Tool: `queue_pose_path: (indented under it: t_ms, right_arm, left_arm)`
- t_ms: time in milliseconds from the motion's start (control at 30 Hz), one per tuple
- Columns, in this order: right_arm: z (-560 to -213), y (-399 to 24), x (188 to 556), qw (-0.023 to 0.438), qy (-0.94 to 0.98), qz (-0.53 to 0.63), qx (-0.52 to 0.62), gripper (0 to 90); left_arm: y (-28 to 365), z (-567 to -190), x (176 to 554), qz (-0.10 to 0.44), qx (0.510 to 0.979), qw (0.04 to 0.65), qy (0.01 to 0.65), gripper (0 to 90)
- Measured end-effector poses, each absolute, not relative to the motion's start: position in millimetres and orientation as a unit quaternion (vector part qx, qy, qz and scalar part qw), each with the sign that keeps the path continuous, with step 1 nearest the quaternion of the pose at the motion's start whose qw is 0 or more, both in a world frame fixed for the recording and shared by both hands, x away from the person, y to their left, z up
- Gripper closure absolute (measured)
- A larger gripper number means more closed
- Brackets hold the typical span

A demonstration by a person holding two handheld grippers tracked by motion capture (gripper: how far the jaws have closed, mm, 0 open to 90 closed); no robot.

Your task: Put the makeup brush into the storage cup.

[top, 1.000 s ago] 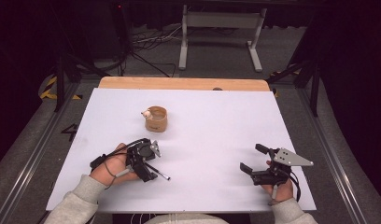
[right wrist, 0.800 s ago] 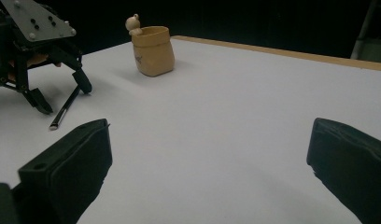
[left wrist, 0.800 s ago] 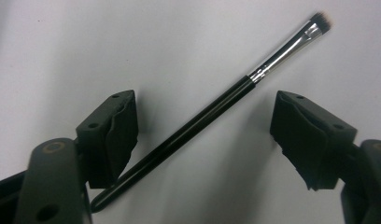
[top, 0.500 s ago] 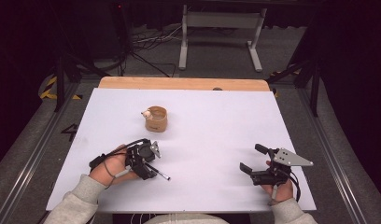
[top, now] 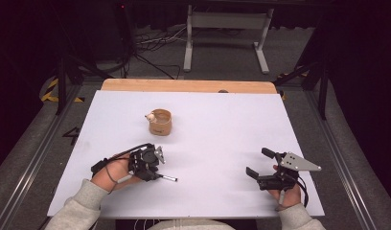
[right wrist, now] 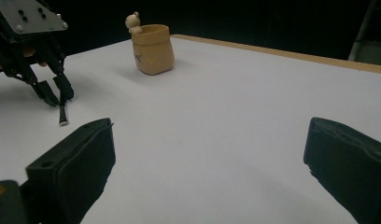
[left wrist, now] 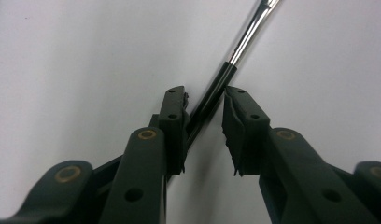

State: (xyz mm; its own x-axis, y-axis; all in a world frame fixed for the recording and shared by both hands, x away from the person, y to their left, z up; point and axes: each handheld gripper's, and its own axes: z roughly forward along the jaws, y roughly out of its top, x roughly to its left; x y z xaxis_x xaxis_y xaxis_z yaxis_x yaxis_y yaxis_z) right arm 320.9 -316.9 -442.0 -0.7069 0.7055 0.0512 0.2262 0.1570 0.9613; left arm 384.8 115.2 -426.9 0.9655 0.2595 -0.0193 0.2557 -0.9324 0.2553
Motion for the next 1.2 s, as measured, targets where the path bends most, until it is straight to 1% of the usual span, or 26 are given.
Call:
queue_pose_path:
  t_ms: [200, 267, 300, 733, 867, 1200]
  right_arm:
    - [-442, -317, 321, 0.214, 0.729, 0.566, 0.32, 2.9]
    - [-442, -317, 321, 0.213, 0.73, 0.565, 0.319, 3.0]
    - [-442, -317, 321, 0.214, 0.73, 0.565, 0.319, 3.0]
    - [-443, -317, 321, 0.213, 0.732, 0.563, 0.319, 3.3]
    - [-443, -317, 321, 0.214, 0.732, 0.563, 0.32, 3.3]
    - [-443, -317, 321, 0.212, 0.732, 0.563, 0.319, 3.4]
  left_arm:
    - [115, -427, 384, 0.007, 0.984, 0.125, 0.125, 78.5]
    - [115, -426, 384, 0.011, 0.984, 0.124, 0.125, 82.4]
    - [115, -427, 384, 0.01, 0.984, 0.124, 0.126, 82.7]
    - [115, -424, 384, 0.013, 0.984, 0.129, 0.124, 83.1]
    - [116, -421, 383, 0.015, 0.982, 0.14, 0.126, 83.3]
    - [122, -408, 380, 0.034, 0.971, 0.193, 0.133, 83.3]
